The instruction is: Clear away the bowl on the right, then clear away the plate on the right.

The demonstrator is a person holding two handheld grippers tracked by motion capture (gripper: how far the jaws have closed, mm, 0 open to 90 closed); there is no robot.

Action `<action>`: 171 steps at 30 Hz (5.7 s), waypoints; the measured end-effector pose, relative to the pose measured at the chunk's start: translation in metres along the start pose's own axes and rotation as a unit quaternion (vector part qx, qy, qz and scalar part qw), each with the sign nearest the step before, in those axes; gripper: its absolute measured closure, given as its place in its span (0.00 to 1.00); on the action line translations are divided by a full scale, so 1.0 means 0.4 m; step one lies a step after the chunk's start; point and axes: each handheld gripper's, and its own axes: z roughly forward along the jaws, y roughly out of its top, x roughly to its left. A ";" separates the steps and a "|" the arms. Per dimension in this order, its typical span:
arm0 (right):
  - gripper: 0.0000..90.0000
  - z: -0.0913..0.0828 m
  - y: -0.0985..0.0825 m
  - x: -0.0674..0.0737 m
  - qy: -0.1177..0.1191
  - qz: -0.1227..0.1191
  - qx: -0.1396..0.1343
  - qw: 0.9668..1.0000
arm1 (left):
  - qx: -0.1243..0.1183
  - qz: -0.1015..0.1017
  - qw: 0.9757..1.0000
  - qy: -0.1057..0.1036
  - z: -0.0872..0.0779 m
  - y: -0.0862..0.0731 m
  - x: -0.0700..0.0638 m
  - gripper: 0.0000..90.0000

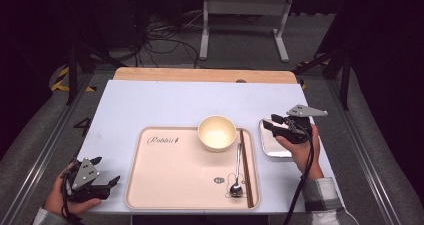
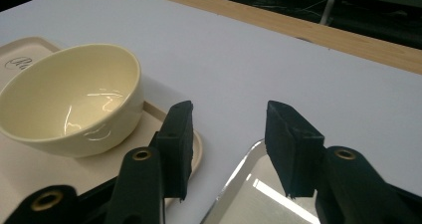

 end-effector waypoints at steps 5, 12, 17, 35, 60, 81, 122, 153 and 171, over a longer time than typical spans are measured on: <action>0.58 -0.029 -0.015 -0.020 -0.013 -0.009 -0.002 1.000 | 0.002 0.001 1.000 0.000 0.001 0.001 -0.002 0.18; 0.58 -0.056 -0.037 -0.053 -0.030 -0.001 0.003 1.000 | 0.004 0.002 1.000 -0.001 0.002 0.001 -0.003 0.18; 0.58 -0.071 -0.052 -0.075 -0.035 0.007 0.008 0.999 | 0.008 0.004 1.000 -0.003 0.004 0.001 -0.003 0.18; 0.69 -0.090 -0.154 -0.209 -0.088 0.087 0.063 0.990 | 0.012 0.005 1.000 -0.006 0.007 0.001 -0.005 0.18; 0.93 -0.061 -0.228 -0.285 -0.039 0.200 0.111 0.973 | 0.025 0.005 1.000 -0.016 0.024 0.002 -0.003 0.18; 0.99 -0.081 -0.223 -0.285 -0.058 0.222 0.065 0.971 | 0.012 -0.002 1.000 -0.004 0.007 -0.007 0.005 0.18; 0.99 -0.164 -0.199 -0.281 -0.097 0.233 -0.088 0.964 | -0.002 0.001 1.000 0.006 0.000 -0.005 0.007 0.18; 0.99 -0.194 -0.135 -0.219 -0.058 0.200 -0.140 0.968 | 0.005 0.008 1.000 0.011 -0.002 -0.002 0.001 0.18; 0.99 -0.182 -0.101 -0.167 -0.029 0.176 -0.147 0.973 | 0.008 0.004 1.000 0.009 -0.001 -0.004 0.002 0.18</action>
